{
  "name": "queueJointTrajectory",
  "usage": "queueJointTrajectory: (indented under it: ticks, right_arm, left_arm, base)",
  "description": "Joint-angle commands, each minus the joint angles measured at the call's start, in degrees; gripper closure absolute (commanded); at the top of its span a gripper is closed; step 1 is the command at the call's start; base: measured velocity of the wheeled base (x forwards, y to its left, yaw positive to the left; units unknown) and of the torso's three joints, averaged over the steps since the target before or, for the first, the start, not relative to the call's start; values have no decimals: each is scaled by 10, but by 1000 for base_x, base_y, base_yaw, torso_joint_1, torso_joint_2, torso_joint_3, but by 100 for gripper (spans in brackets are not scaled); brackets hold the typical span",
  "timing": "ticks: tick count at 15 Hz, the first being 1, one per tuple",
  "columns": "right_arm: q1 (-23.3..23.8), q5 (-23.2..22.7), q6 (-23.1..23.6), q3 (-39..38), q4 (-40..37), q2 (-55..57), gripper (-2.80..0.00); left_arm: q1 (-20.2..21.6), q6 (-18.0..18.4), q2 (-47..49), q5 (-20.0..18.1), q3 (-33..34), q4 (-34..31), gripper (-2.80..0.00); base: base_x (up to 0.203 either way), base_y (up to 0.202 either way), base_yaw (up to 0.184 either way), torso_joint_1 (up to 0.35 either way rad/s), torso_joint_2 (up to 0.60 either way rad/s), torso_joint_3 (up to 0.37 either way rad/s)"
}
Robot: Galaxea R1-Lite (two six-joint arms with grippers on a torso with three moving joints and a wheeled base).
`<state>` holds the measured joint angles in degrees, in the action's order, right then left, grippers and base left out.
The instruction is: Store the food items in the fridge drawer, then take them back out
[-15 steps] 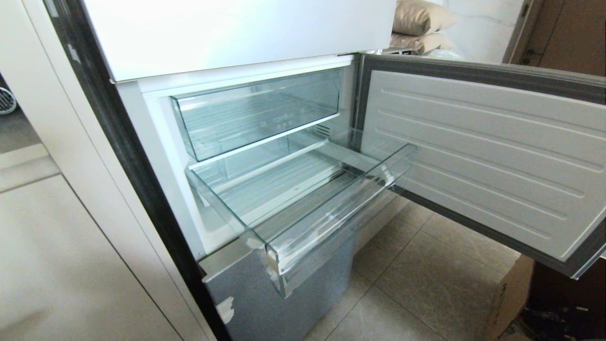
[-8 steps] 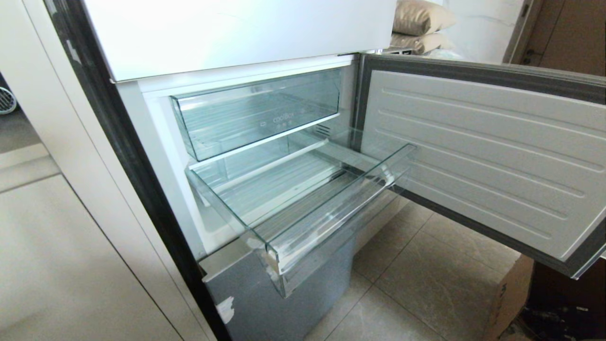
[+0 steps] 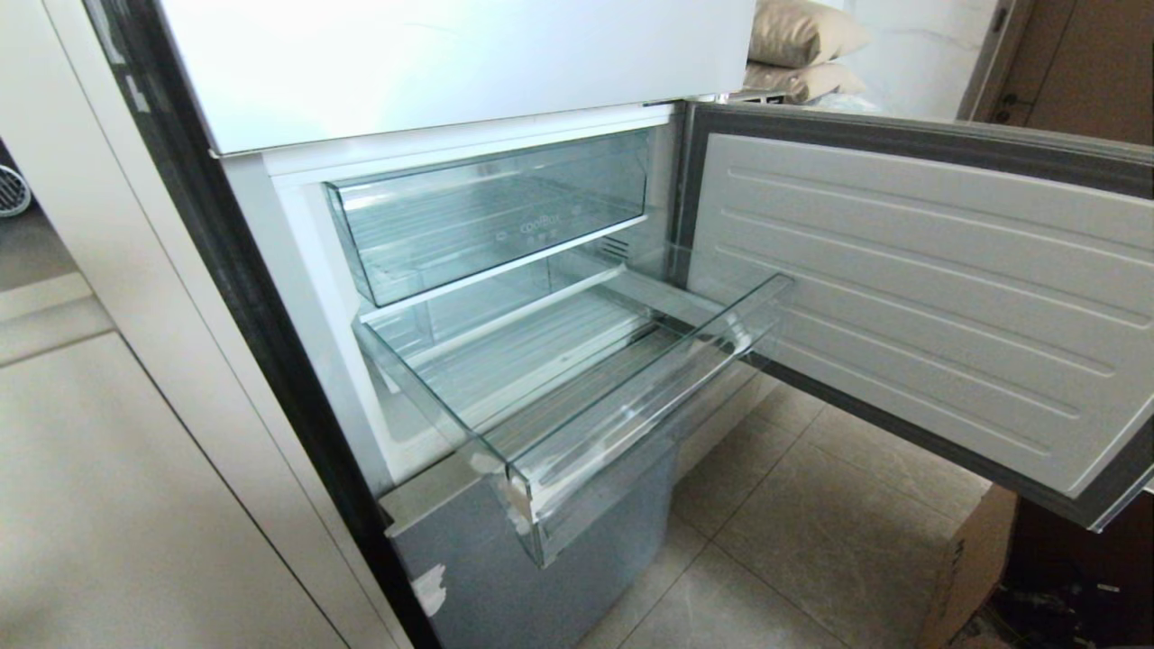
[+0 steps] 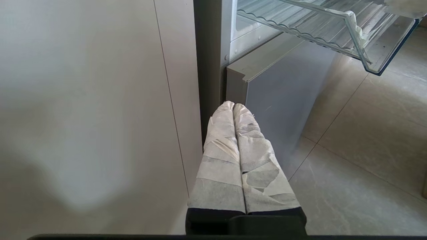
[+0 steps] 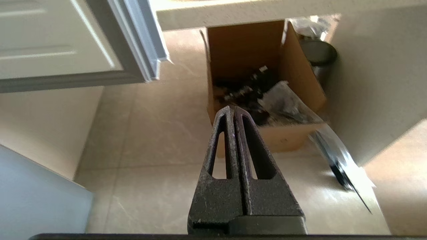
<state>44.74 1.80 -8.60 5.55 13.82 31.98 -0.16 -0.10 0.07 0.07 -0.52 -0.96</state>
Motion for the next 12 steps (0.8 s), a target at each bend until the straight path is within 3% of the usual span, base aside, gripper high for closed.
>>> queueJointTrajectory:
  ticks: [1,12]
  right_arm:
    - [16,-2,1,11,2,37,0]
    - [16,-2,2,30,1,57,0]
  left_arm:
    - [0,0,0,0,0,0,0]
    - [0,0,0,0,0,0,0]
  base:
    - [0,0,0,0,0,0]
    - [0,0,0,0,0,0]
